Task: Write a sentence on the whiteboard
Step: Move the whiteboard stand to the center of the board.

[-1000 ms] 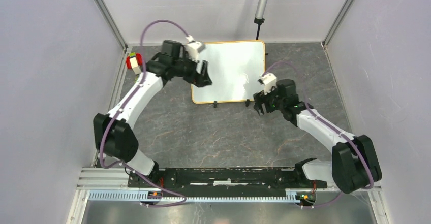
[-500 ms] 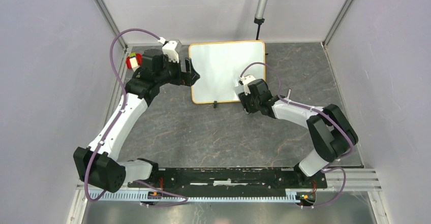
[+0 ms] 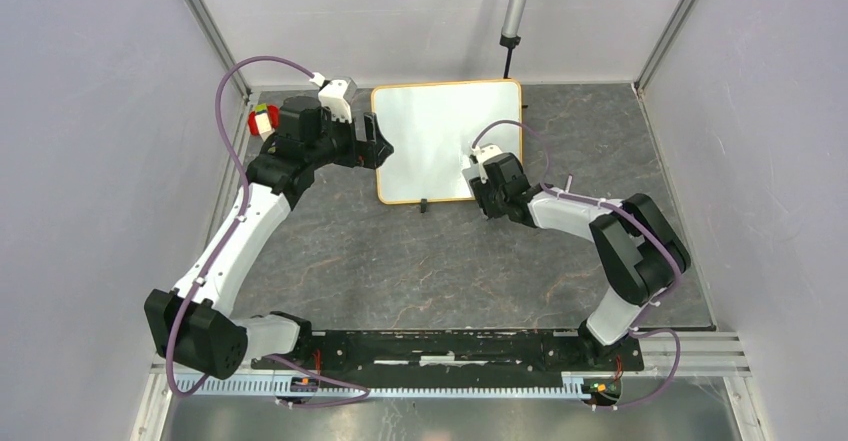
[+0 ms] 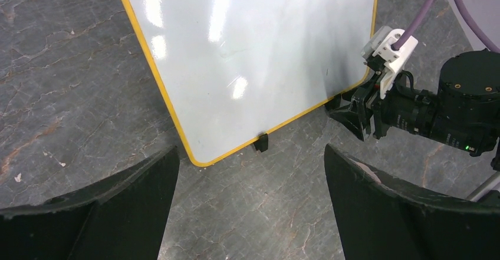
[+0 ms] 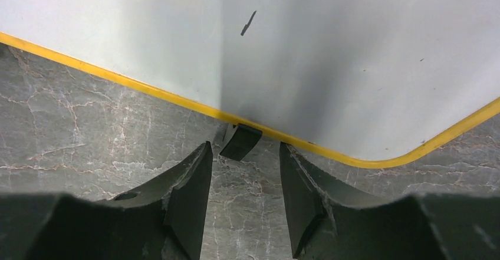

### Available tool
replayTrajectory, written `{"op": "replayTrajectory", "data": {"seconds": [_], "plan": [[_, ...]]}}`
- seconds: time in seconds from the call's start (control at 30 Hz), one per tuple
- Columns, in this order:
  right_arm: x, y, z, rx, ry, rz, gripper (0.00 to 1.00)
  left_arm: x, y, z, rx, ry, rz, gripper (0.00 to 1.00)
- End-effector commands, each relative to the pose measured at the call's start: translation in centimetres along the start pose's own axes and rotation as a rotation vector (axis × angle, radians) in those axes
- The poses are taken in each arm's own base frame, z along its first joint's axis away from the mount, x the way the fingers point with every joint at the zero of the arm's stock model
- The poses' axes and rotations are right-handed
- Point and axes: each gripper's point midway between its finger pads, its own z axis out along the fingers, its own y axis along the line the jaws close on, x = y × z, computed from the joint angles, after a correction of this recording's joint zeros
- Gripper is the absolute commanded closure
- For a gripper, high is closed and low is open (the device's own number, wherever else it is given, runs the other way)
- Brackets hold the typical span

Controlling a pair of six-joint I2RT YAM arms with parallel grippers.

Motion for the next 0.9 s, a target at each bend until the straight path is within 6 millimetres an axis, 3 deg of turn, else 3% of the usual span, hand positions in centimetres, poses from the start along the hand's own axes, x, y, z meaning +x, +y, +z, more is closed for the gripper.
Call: {"op": "replayTrajectory", "data": {"seconds": [0.0, 0.13, 0.37, 0.63, 0.87], "plan": [[-3.9, 0.0, 0.4, -0.014, -0.111, 0.033, 0.49, -2.0, -0.2, -0.1, -0.001, -0.060, -0.024, 0.02], [-4.0, -0.3, 0.7, -0.013, -0.104, 0.030, 0.59, -1.8, -0.1, 0.0, -0.001, -0.058, -0.021, 0.02], [-2.1, -0.9, -0.7, -0.035, -0.045, 0.016, 0.94, -1.7, -0.2, 0.0, 0.004, -0.054, -0.009, 0.01], [2.1, -0.9, -4.1, -0.107, 0.034, -0.014, 1.00, -1.2, -0.1, 0.2, 0.007, -0.035, 0.004, 0.00], [7.3, 1.7, -7.1, -0.265, 0.165, 0.021, 1.00, -1.3, -0.5, 0.3, 0.030, -0.031, -0.003, 0.00]]}}
